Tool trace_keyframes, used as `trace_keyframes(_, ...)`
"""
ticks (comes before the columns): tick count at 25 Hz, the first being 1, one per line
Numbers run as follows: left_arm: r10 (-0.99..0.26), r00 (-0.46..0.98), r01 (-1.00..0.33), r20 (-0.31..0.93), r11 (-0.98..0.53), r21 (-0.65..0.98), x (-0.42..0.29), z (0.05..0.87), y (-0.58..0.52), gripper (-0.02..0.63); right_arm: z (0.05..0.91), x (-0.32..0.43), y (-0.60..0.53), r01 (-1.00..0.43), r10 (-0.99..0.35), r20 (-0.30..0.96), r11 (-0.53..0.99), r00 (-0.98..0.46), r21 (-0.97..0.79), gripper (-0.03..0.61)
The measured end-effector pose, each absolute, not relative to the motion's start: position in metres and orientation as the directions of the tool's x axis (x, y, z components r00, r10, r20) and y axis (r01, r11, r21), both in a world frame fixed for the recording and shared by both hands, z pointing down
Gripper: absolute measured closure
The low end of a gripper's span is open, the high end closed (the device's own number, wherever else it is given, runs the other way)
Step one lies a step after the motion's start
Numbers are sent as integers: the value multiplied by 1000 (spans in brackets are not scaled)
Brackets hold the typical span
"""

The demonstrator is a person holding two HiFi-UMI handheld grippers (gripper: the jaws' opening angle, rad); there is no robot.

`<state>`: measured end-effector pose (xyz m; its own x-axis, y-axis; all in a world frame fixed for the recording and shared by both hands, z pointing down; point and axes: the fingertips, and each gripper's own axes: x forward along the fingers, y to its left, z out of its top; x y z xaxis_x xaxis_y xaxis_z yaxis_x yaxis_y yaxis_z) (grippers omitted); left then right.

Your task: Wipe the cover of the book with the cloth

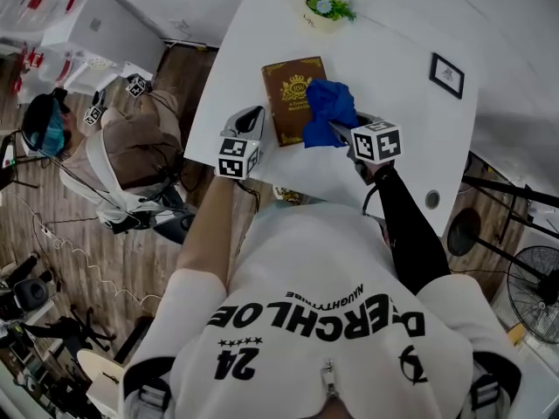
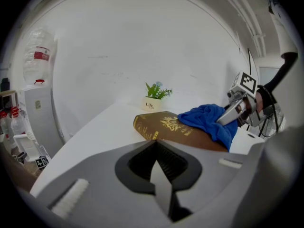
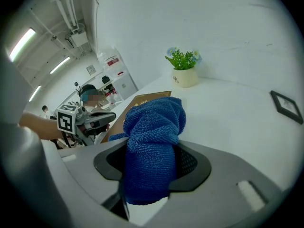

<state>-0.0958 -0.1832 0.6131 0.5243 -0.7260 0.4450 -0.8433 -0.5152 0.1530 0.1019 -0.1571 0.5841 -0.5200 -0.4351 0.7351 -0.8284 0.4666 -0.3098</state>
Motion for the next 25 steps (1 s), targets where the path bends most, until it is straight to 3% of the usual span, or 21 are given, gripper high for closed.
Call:
trace_keyframes(6, -700, 537, -835, 471, -519, 181, -87, 601, -186, 557, 547, 96, -178, -829, -568, 642, 519, -515, -206, 369)
trace_keyframes(14, -803, 532, -840, 270, -540, 51, -74, 483, -204, 557, 452, 104, -221, -879, -797, 405, 475, -449, -38, 368)
trace_keyframes(25, -818, 572, -816, 56, -575, -66, -64, 345, -214, 557, 343, 94, -218, -879, -884, 118, 464, -452, 108, 368)
